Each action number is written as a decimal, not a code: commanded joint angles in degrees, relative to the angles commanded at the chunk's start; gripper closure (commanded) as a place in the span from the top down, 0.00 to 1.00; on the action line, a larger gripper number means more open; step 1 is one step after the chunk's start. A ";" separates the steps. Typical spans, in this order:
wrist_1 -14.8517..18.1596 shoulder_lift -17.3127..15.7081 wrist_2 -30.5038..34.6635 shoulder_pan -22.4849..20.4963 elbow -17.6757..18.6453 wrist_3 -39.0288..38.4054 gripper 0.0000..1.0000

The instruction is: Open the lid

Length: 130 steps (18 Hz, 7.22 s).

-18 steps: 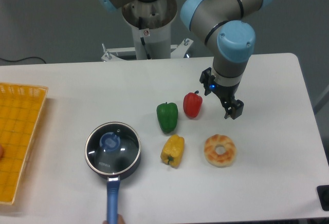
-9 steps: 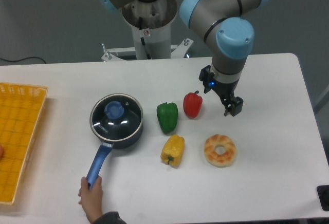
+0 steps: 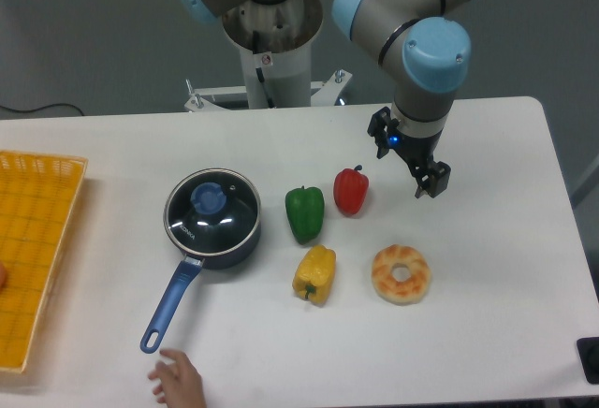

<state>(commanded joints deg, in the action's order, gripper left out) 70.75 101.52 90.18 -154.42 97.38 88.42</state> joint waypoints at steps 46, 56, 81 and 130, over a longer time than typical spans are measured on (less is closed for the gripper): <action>-9.67 -1.59 0.96 30.32 10.29 -25.05 0.99; -9.75 0.17 1.49 30.59 8.97 -26.37 0.99; -11.43 3.16 1.49 32.43 7.83 -26.81 0.88; -11.25 1.84 6.42 30.32 4.40 -26.81 0.48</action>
<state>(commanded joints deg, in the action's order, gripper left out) 59.50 103.36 96.59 -124.10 101.78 61.61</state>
